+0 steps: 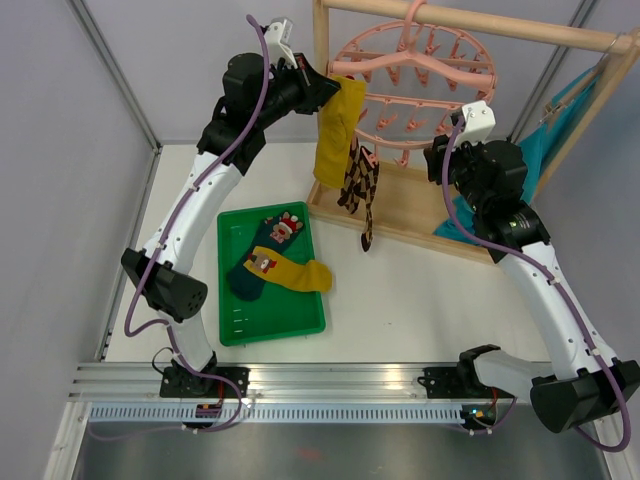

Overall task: Clip the socks to the hanger
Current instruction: Open the clamp at the hanger, then clamp the sock onto the hanger.

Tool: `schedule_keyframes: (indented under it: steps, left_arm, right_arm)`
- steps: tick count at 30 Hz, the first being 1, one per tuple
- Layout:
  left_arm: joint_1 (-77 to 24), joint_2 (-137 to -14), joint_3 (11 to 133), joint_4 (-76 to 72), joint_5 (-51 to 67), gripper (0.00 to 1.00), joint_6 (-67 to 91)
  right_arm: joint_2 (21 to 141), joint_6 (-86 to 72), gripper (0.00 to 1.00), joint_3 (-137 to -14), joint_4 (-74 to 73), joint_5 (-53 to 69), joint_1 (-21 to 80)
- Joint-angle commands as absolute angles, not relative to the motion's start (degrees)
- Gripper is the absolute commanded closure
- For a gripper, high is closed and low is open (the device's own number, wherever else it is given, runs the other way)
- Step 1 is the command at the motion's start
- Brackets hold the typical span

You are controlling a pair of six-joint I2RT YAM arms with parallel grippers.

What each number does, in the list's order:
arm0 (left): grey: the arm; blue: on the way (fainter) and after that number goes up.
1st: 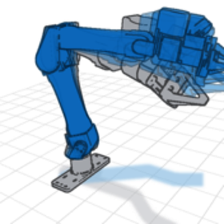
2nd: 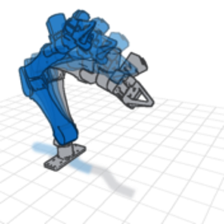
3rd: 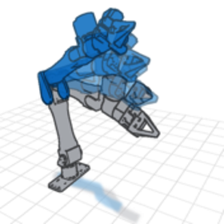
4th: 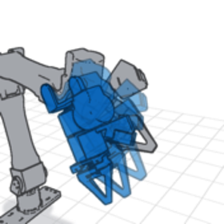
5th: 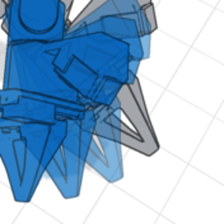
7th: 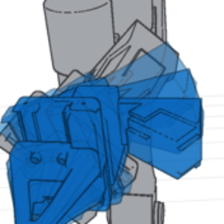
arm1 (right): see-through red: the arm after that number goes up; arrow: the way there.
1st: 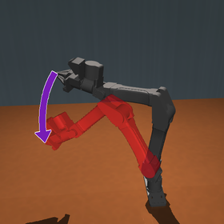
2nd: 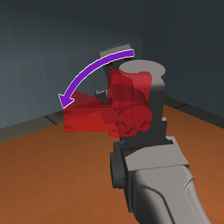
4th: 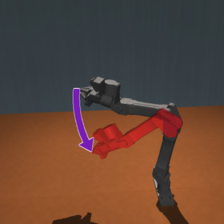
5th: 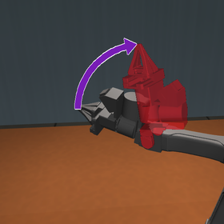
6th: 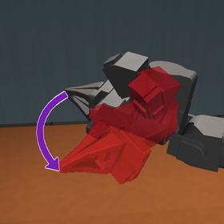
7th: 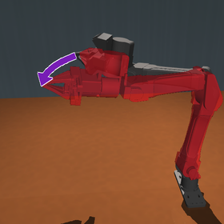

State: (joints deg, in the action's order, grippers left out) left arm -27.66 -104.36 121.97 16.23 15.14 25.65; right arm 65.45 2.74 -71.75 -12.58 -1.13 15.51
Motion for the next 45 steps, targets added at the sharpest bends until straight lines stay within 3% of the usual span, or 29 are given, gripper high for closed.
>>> schedule_keyframes:
  steps: [1, 6, 17, 30, 40, 45]
  left_arm:
    - [-27.3, -103.7, 124.2, 16.0, 16.1, 0.98, 23.9]
    - [-27.3, -101.8, 121.6, 15.6, 16.5, 0.98, 23.7]
    - [-27.3, -94.1, 110.8, 14.0, 16.8, 0.98, 22.5]
    - [-29.3, -77.3, 92.6, 13.2, 27.2, 0.98, 20.0]
    - [-39.3, -76.7, 86.6, 13.5, 26.6, 0.98, 17.5]
    - [-40.5, -79.4, 82.6, 6.3, 30.0, 0.98, 17.6]
  right_arm:
    - [64.6, 1.5, 0.55, -72.2, -9.6, -0.3, 15.2]
    - [64.2, 0.2, 0.76, -72.7, -9.8, 2.0, 15.2]
    - [63.3, -7.6, 0.99, -75.6, -13.6, 3.8, 15.2]
    - [64.9, -15.0, 1.0, -80.1, -17.8, 6.2, 16.6]
    - [66.7, -15.1, 1.0, -82.1, -18.6, 2.8, 23.6]
    - [66.8, -14.9, 1.0, -82.7, -19.4, 2.8, 25.2]
